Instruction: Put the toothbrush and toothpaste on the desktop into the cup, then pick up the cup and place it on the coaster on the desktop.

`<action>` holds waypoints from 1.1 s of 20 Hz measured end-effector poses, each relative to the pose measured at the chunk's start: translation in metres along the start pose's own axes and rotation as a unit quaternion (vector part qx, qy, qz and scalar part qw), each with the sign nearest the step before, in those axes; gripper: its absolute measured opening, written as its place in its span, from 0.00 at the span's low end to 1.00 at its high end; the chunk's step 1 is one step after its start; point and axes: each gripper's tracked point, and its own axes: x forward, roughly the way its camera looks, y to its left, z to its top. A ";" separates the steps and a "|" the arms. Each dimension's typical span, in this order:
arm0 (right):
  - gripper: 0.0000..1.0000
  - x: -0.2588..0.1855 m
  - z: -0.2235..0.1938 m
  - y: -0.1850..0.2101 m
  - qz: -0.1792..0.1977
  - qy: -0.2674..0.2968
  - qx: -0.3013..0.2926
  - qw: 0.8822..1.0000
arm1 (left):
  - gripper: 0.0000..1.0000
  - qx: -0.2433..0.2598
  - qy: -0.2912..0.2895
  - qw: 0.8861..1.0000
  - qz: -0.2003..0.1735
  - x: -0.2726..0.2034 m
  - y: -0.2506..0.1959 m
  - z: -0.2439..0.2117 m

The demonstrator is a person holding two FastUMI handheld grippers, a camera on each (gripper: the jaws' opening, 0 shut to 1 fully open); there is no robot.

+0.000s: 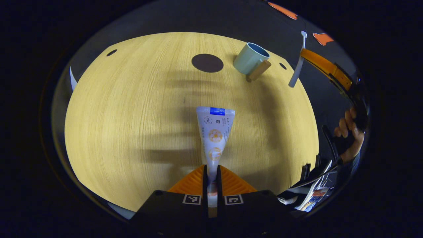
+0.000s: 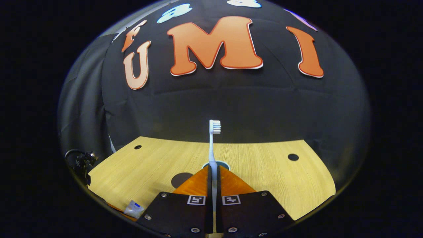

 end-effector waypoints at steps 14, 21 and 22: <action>0.04 0.082 0.030 0.002 0.029 -0.141 -0.014 0.990 | 0.11 -0.047 -0.011 0.999 0.011 0.003 0.002 0.006; 0.04 0.117 -0.015 0.001 0.033 -0.115 -0.018 0.993 | 0.14 -0.060 -0.022 0.998 0.022 0.003 0.012 0.014; 0.04 0.121 -0.019 0.001 0.031 -0.110 -0.017 0.993 | 0.11 -0.060 -0.023 0.998 0.024 0.003 0.015 0.014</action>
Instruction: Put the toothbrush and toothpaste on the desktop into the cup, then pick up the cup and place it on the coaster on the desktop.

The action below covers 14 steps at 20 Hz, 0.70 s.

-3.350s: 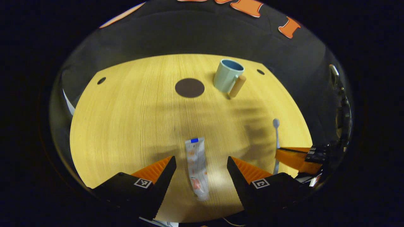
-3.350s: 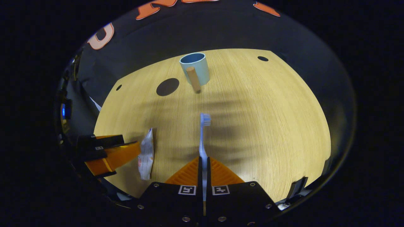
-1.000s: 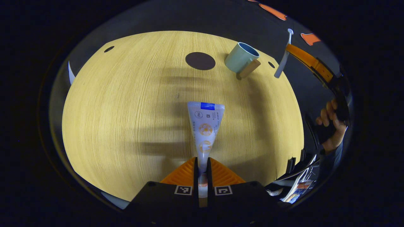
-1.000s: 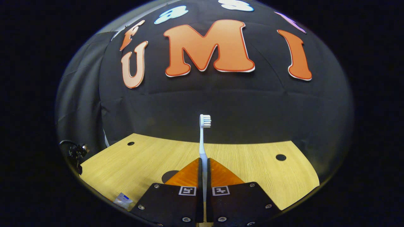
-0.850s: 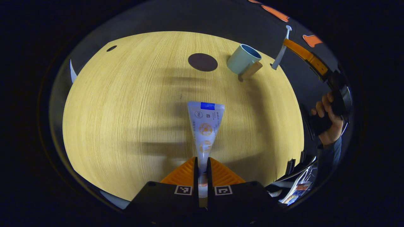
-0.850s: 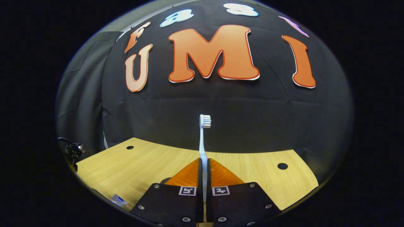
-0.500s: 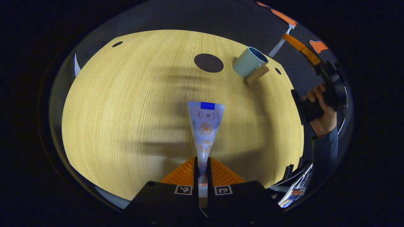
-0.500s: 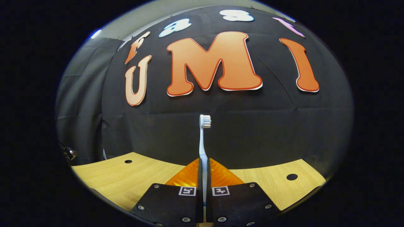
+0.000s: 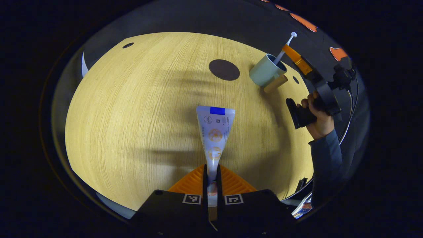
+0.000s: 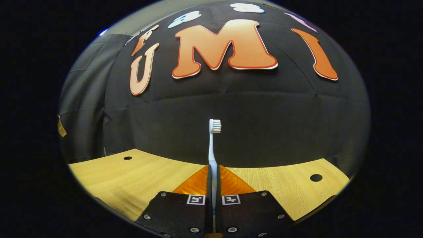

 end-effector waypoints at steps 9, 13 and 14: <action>0.13 -0.026 -0.032 -0.018 -0.036 0.111 0.048 0.992 | 0.11 0.018 -0.026 1.000 0.000 0.004 0.003 0.034; 0.35 -0.068 -0.027 -0.023 -0.031 0.158 0.033 0.986 | 0.11 0.049 -0.059 0.997 -0.012 0.022 0.000 0.076; 0.40 -0.078 -0.024 -0.023 -0.031 0.166 0.034 0.985 | 0.11 0.058 -0.072 0.996 -0.015 0.031 -0.003 0.090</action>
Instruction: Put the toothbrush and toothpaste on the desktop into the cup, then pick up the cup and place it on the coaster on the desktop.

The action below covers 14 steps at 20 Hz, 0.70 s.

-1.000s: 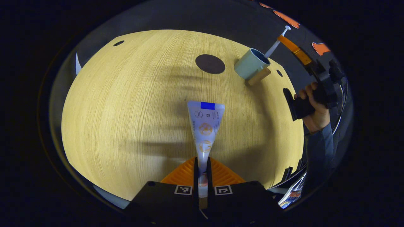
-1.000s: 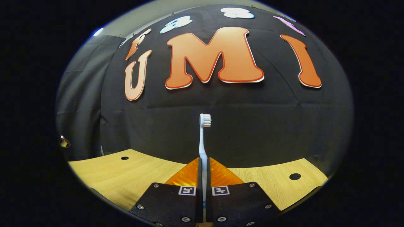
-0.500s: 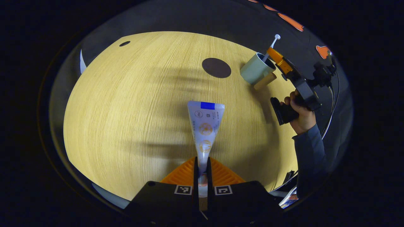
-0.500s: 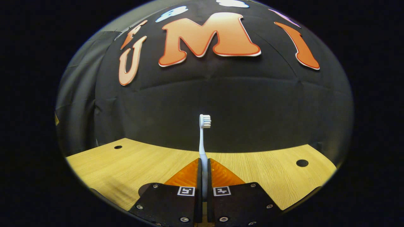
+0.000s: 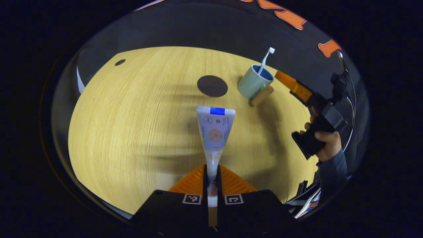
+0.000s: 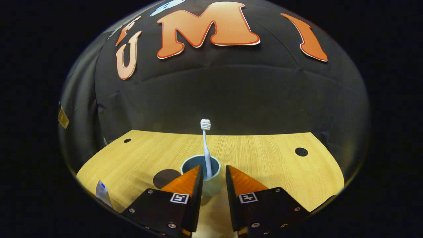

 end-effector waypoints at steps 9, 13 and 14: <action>0.97 -0.077 -0.031 0.012 0.030 0.057 0.021 0.998 | 0.11 0.074 -0.150 0.986 -0.029 0.044 -0.044 0.122; 0.98 -0.093 -0.050 0.015 0.033 0.075 0.032 0.996 | 0.11 0.089 -0.215 0.971 -0.052 0.050 -0.072 0.165; 0.98 -0.096 -0.055 0.014 0.033 0.079 0.034 0.996 | 0.11 0.092 -0.234 0.966 -0.054 0.054 -0.076 0.174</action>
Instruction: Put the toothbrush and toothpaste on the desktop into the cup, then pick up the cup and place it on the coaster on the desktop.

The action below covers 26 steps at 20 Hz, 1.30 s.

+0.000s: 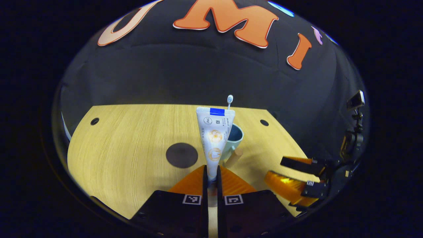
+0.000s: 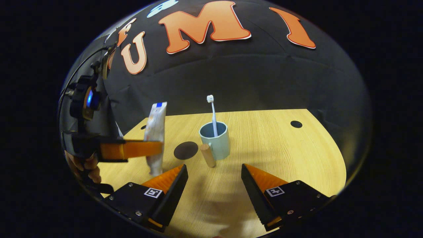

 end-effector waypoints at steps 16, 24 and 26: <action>0.98 -0.005 -0.037 -0.028 0.002 0.023 0.019 1.000 | 0.10 -0.009 -0.273 0.962 -0.018 0.077 -0.021 0.113; 0.99 -0.001 -0.037 -0.038 0.013 0.017 0.021 1.000 | 0.11 0.020 -0.257 0.966 0.001 0.106 -0.029 0.074; 0.99 -0.001 -0.035 -0.040 0.014 0.016 0.023 1.000 | 0.12 0.030 -0.250 0.967 0.018 0.108 -0.024 0.069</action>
